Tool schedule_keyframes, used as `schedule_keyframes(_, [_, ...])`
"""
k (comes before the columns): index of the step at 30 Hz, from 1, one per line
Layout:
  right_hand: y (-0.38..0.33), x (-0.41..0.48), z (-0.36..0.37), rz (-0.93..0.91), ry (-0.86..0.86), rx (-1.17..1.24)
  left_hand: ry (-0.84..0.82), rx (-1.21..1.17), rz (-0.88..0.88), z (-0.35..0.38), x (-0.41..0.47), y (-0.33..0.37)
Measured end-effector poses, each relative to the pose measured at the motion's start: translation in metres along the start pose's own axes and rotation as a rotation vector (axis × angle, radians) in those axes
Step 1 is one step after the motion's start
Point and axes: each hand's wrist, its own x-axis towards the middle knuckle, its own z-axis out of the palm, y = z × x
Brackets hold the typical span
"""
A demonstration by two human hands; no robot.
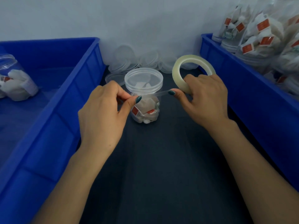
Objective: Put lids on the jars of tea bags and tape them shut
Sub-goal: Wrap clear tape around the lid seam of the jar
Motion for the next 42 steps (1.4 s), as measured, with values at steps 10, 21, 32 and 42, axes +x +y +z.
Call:
schedule_keyframes(10, [-0.007, 0.003, -0.002, 0.004, 0.025, 0.009, 0.019, -0.264, 0.048, 0.013, 0.003, -0.015])
schedule_keyframes(21, [-0.011, 0.006, 0.002, 0.04, 0.025, 0.05, 0.06, -0.275, 0.097, 0.022, 0.009, -0.017])
schedule_keyframes(32, [-0.018, 0.01, 0.007, 0.077, 0.005, 0.119, -0.036, -0.581, -0.039, 0.037, 0.014, -0.03])
schedule_keyframes(42, [-0.017, 0.009, 0.009, 0.103, -0.017, 0.13, -0.02, -0.789, -0.303, 0.043, 0.03, -0.037])
